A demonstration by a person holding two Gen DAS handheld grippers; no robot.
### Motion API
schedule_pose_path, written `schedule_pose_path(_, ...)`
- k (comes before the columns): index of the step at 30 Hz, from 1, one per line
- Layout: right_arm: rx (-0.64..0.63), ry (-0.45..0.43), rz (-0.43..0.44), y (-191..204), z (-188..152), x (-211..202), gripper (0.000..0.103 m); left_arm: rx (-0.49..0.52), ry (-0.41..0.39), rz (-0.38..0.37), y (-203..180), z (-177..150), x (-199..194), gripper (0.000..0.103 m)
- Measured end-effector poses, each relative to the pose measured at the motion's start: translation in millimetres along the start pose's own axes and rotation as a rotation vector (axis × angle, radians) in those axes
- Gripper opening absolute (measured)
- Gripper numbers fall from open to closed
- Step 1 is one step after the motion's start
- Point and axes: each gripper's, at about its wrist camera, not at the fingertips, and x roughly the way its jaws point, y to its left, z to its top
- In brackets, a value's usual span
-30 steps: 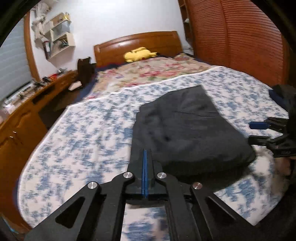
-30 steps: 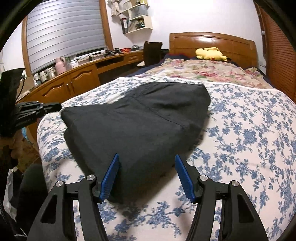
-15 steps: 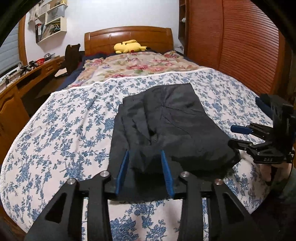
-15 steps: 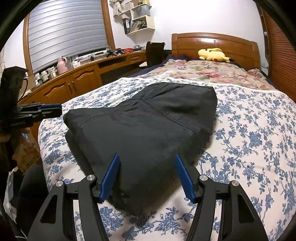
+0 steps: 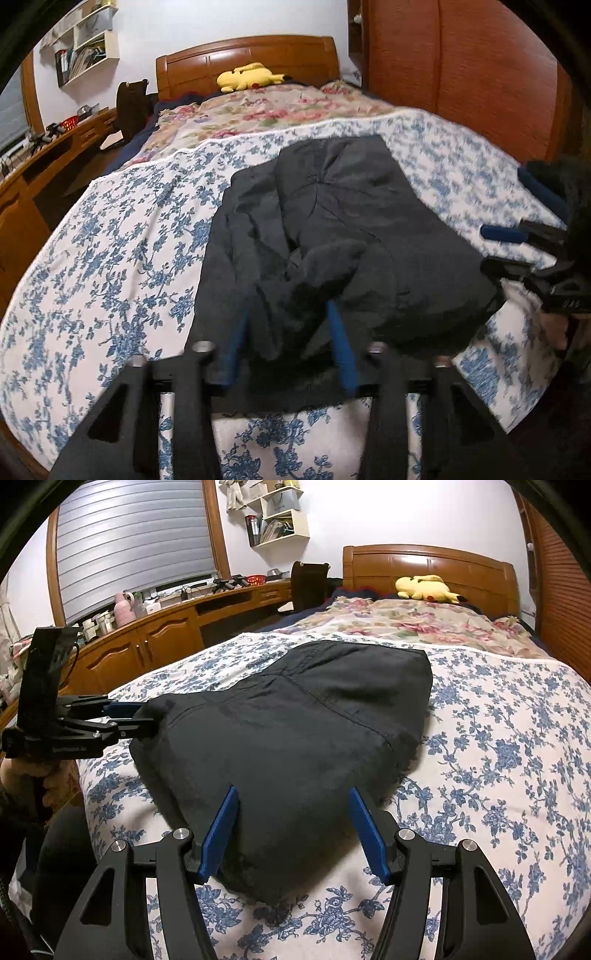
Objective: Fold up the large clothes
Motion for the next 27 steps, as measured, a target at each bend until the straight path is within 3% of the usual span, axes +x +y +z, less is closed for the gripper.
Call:
schedule_pose_path(3, -0.002, 0.0, 0.002, 0, 0, 0, 0.064, 0.032, 0.005, 0.001, -5, -2, 0, 0.007)
schedule_pose_path(9, -0.007, 0.001, 0.013, 0, 1, -1, 0.064, 0.073, -0.069, 0.051, -8, -1, -22, 0.006)
schedule_pose_path(15, -0.024, -0.01, 0.047, 9, 2, -3, 0.064, 0.034, -0.119, 0.101, 15, -2, -42, 0.005)
schedule_pose_path(17, -0.037, -0.009, 0.06, 15, 3, -2, 0.046, 0.007, -0.104, 0.113, 30, -9, -40, 0.005)
schedule_pose_path(21, -0.038, -0.018, 0.09, 25, 8, 5, 0.031, -0.023, -0.061, 0.131, 47, -25, -26, 0.005)
schedule_pose_path(27, -0.069, -0.022, 0.103, 40, 18, 27, 0.029, -0.051, -0.041, 0.119, 48, -39, -16, 0.005)
